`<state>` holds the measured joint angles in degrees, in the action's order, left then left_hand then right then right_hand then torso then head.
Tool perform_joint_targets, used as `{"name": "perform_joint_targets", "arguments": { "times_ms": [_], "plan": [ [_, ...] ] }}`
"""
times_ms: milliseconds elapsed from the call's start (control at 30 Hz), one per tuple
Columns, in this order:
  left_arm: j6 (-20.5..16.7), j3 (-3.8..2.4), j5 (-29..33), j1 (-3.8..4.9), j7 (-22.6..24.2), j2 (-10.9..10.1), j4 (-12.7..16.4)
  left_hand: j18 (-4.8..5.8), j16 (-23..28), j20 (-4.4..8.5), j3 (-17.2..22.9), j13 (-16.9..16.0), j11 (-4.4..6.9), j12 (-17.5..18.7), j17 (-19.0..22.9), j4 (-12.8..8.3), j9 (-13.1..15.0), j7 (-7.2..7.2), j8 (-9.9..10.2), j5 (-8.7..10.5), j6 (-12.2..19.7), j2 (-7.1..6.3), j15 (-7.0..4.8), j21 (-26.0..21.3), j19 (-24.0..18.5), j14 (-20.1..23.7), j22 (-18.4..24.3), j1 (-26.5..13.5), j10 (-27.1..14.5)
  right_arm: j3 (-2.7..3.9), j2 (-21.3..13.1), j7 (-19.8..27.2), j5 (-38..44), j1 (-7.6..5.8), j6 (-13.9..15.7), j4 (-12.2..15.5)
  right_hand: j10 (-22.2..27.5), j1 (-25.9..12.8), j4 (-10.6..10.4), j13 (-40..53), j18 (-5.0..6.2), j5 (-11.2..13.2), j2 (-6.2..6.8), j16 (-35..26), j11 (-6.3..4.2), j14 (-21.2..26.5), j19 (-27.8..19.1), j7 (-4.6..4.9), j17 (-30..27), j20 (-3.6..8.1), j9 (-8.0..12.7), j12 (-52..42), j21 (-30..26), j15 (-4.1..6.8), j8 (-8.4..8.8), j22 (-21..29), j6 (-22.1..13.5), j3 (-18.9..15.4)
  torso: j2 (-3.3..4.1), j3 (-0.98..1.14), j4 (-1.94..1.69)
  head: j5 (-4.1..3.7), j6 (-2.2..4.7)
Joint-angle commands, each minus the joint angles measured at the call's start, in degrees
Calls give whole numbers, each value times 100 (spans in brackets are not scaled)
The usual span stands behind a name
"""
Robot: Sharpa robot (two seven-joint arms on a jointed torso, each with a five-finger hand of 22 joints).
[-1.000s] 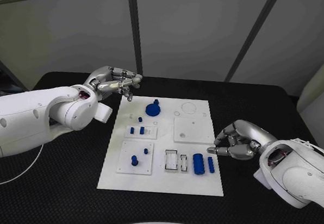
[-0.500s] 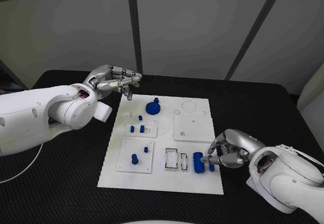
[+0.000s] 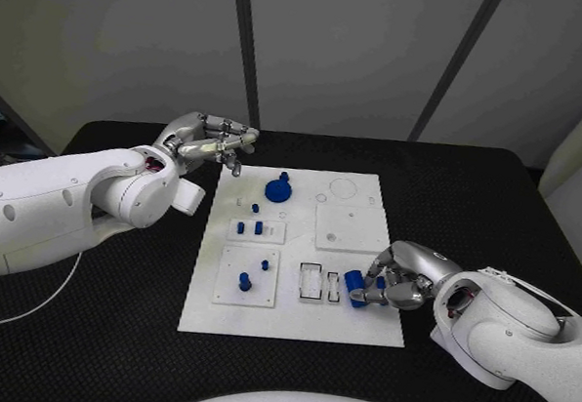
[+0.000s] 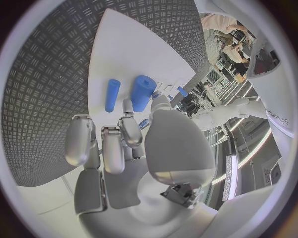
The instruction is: Assemble the parts on the task board
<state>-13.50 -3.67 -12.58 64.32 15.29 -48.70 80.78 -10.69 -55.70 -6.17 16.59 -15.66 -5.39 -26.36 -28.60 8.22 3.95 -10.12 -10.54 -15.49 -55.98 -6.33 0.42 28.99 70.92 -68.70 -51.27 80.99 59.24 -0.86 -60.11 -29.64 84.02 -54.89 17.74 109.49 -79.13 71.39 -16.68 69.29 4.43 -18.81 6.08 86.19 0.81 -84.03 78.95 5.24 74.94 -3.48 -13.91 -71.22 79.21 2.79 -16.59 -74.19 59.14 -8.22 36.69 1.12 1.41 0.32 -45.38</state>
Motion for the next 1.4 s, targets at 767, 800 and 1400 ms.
{"name": "perform_joint_targets", "arguments": {
  "times_ms": [767,800,1400],
  "plan": [
    [80,-2,13,4,36,-62,60,30,21,-21,-27,-6,-7,-19,6,5,1,1,-21,1,31,0,48,-25,-29,10,7,15,-44,2,361,-594,-53,160,112,-193,-137,192,42,247,-73,-704,-329,82,-71,-476,75,-78,902,39,-160,-130,64,71,-177,-76,93,-95,-9,0,12,47,-21],
    [81,-2,13,4,35,-63,60,30,21,-21,-27,-6,-7,-19,6,5,1,1,-21,1,31,0,48,-25,-29,10,7,15,-44,2,351,-595,-47,161,143,-173,-148,217,46,264,-75,-741,-337,89,-75,-479,82,-82,915,43,-167,-141,70,74,-183,-86,99,-94,-9,1,11,46,-20],
    [86,-2,13,1,31,-74,72,30,20,-22,-32,-6,-7,-28,10,11,1,1,-26,0,37,3,48,-28,-28,12,9,11,-51,19,35,-338,-140,153,1445,428,-292,317,17,501,-101,-1156,-401,147,-115,-501,161,-124,1029,77,-252,-317,147,107,-229,-199,159,-151,-2,-20,-10,41,33]
  ]
}}
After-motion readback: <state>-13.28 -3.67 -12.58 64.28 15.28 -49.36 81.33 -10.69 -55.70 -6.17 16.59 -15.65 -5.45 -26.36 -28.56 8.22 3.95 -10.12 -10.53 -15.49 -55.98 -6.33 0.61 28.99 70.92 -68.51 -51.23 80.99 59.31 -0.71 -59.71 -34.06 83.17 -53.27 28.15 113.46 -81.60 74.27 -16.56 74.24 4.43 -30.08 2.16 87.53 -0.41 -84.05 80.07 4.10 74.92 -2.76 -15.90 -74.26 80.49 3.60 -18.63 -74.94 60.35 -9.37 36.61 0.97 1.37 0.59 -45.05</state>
